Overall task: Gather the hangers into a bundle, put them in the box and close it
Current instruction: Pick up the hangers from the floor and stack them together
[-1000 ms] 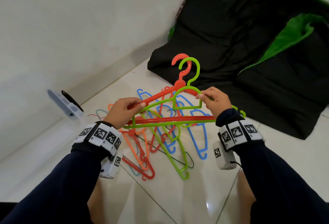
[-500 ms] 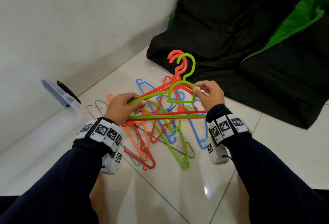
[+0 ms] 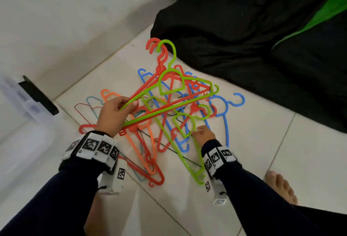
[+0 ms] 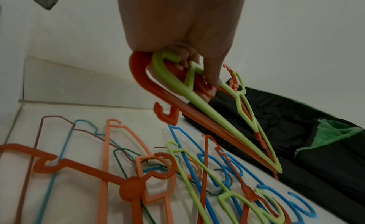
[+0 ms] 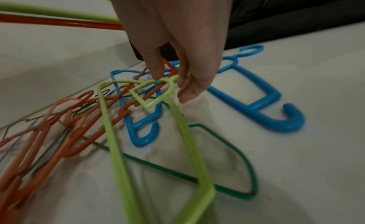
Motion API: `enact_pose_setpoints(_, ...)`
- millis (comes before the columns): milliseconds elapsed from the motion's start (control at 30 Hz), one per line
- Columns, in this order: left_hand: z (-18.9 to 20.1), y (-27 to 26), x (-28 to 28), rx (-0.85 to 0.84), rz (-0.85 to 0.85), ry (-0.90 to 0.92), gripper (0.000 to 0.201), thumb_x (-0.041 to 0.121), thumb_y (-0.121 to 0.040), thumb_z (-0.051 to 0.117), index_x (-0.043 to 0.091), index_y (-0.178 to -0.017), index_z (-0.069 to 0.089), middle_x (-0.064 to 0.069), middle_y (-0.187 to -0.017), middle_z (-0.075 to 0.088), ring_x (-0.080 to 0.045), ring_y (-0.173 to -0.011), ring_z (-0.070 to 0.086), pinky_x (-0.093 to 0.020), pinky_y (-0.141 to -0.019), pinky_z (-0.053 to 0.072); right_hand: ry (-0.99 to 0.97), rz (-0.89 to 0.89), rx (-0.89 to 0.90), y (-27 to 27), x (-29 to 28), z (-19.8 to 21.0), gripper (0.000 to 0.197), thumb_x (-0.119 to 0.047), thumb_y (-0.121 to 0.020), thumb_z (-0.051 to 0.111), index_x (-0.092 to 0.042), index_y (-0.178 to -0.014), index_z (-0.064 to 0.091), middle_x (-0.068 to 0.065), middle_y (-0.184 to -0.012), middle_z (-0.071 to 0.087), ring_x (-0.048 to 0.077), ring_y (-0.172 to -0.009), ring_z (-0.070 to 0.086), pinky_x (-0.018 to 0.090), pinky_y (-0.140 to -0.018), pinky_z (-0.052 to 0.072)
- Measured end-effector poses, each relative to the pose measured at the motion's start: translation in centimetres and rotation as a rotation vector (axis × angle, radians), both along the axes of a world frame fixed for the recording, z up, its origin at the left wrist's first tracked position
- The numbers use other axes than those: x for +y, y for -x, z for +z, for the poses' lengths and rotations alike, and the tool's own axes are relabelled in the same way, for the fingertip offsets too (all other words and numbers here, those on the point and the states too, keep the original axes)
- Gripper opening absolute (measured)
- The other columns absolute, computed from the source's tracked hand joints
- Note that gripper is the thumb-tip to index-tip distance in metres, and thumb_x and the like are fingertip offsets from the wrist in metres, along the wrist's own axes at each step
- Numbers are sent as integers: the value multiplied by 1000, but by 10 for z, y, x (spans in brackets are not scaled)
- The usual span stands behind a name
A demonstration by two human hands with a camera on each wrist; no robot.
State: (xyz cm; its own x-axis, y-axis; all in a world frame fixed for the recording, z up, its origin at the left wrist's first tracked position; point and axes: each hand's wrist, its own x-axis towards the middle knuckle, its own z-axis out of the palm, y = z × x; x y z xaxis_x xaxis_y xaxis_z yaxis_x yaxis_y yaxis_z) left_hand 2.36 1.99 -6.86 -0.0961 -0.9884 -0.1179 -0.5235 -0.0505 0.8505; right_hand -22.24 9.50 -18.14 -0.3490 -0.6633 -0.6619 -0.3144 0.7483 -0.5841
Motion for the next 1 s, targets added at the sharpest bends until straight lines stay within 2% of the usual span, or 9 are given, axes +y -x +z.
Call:
enact_pose_setpoints(100,-13,-1,0,13,20,-1,19,21,-85,62,31,-69,60,22,-53,66,5,-55,60,-14,-66,46,-9,-101,-84,-10,-13,-12,50,-23,-88,57,-6,-132,41,16,-132,51,33,-121,49,38,-100,40)
enact_pose_setpoints(167,-15,-2,3,20,38,0,19,20,-86,61,31,-70,60,17,-53,66,6,-55,59,-10,-62,45,1,-163,-98,-13,-19,-15,46,-23,-89,54,-5,-130,43,16,-124,54,31,-114,52,37,-94,41)
enact_pose_setpoints(300,-8,-8,8,-12,91,9,14,26,-85,61,31,-72,60,1,-67,65,-14,-69,63,-35,-77,48,176,-302,-130,-7,-18,6,22,-18,-95,42,-7,-107,55,12,-80,56,26,-78,51,29,-69,38)
enact_pose_setpoints(433,8,-16,15,-136,171,34,29,48,-78,54,22,-81,67,-8,-82,70,-31,-86,64,-43,-82,50,266,-86,164,28,-4,59,27,-21,-96,36,-9,-99,60,18,-114,61,35,-106,55,33,-83,40)
enact_pose_setpoints(533,32,-19,23,-219,240,64,44,55,-75,48,21,-95,67,-8,-90,71,-31,-90,63,-42,-80,51,322,133,315,56,3,111,28,-17,-94,40,1,-97,62,24,-105,63,34,-97,56,31,-76,37)
enact_pose_setpoints(667,65,-17,33,-212,235,109,37,49,-80,50,21,-97,66,-5,-84,71,-29,-89,63,-40,-80,50,406,353,249,59,7,170,24,-12,-92,46,-1,-83,66,12,-86,58,21,-84,50,23,-70,32)
enact_pose_setpoints(767,85,-6,39,-220,150,153,37,51,-78,50,22,-95,66,-4,-82,71,-28,-85,64,-37,-72,50,600,395,164,41,11,201,20,-11,-92,48,-12,-76,60,2,-69,51,9,-64,49,22,-62,36)
enact_pose_setpoints(867,99,9,46,-194,46,168,38,54,-73,48,26,-90,68,-3,-83,71,-25,-85,64,-40,-73,52,806,421,139,21,14,217,17,-6,-92,49,-7,-87,65,-14,-64,46,-12,-60,52,4,-60,37)
enact_pose_setpoints(1000,106,18,53,-196,-57,166,29,55,-75,52,34,-86,67,3,-84,73,-19,-87,65,-38,-80,51,919,335,132,17,13,217,14,-5,-90,52,-1,-93,66,-16,-69,49,-6,-66,48,1,-64,37)
